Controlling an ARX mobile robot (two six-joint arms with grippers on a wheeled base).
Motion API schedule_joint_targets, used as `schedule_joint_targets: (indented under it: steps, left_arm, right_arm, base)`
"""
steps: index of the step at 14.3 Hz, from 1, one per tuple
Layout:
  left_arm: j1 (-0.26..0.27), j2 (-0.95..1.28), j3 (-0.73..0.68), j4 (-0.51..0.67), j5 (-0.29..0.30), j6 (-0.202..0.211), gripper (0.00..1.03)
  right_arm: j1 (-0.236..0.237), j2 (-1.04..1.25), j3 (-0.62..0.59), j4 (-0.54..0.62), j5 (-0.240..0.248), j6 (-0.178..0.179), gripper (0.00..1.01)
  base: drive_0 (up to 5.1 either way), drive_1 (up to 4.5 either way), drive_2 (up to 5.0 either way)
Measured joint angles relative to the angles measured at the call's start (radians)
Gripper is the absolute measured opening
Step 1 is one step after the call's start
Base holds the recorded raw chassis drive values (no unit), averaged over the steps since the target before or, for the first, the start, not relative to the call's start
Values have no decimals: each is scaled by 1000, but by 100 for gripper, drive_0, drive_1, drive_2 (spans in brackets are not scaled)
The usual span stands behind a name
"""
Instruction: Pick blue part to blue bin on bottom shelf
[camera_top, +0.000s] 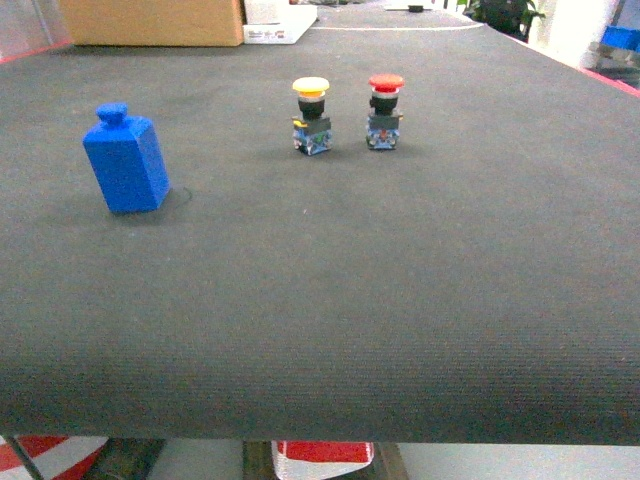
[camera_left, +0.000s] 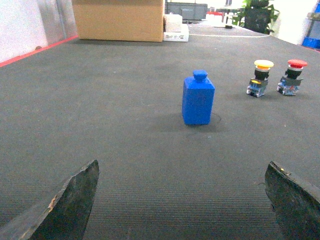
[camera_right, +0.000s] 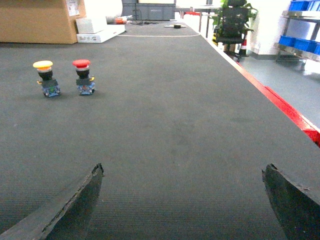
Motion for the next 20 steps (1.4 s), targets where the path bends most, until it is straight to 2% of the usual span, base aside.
schedule_joint_targets:
  steps: [20]
  left_arm:
    - [0, 0, 0, 0, 0, 0, 98]
  right_arm:
    - [0, 0, 0, 0, 1, 1, 98]
  base:
    - [0, 0, 0]
